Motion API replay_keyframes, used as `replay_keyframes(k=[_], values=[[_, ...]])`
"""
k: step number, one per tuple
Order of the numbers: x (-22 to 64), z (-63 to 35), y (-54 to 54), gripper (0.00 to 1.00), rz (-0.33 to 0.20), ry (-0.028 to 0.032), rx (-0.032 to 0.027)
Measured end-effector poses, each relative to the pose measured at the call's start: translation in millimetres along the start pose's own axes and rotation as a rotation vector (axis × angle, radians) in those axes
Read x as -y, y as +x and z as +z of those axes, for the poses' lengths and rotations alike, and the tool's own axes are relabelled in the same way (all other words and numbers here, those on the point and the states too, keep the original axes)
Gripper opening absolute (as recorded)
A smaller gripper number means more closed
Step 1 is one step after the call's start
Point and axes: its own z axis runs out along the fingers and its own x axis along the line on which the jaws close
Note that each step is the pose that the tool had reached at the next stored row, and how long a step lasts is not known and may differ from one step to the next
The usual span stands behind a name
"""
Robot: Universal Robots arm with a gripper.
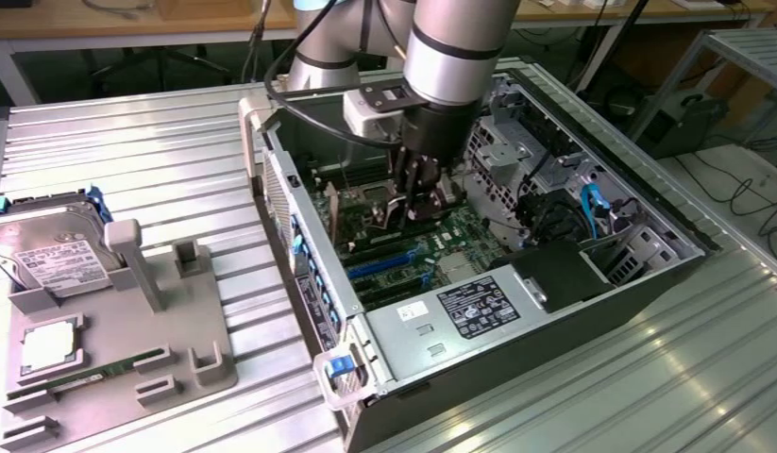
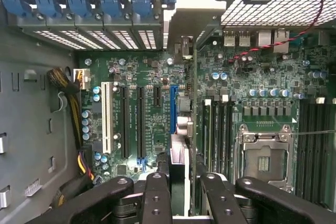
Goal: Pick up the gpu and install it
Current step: 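Insert the gpu into the slot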
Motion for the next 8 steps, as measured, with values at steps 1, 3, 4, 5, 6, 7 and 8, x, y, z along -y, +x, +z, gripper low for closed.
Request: replay_keyframes(k=[1,3,4,5,6,7,8], values=[[-0.1,0.9,0.0,0.27,0.0,0.0,0.0],[-0.2,3.8,0.0,0.27,0.0,0.0,-0.0002],[-0.5,5.0,0.0,0.27,0.0,0.0,-0.0002],[-0.7,6.3,0.0,0.27,0.0,0.0,-0.0001],[-0.7,7.9,0.1,0.27,0.0,0.0,-0.0001],[-0.7,9.4,0.1,0.27,0.0,0.0,0.0],[-0.8,10.6,0.3,0.27,0.0,0.0,0.0003]])
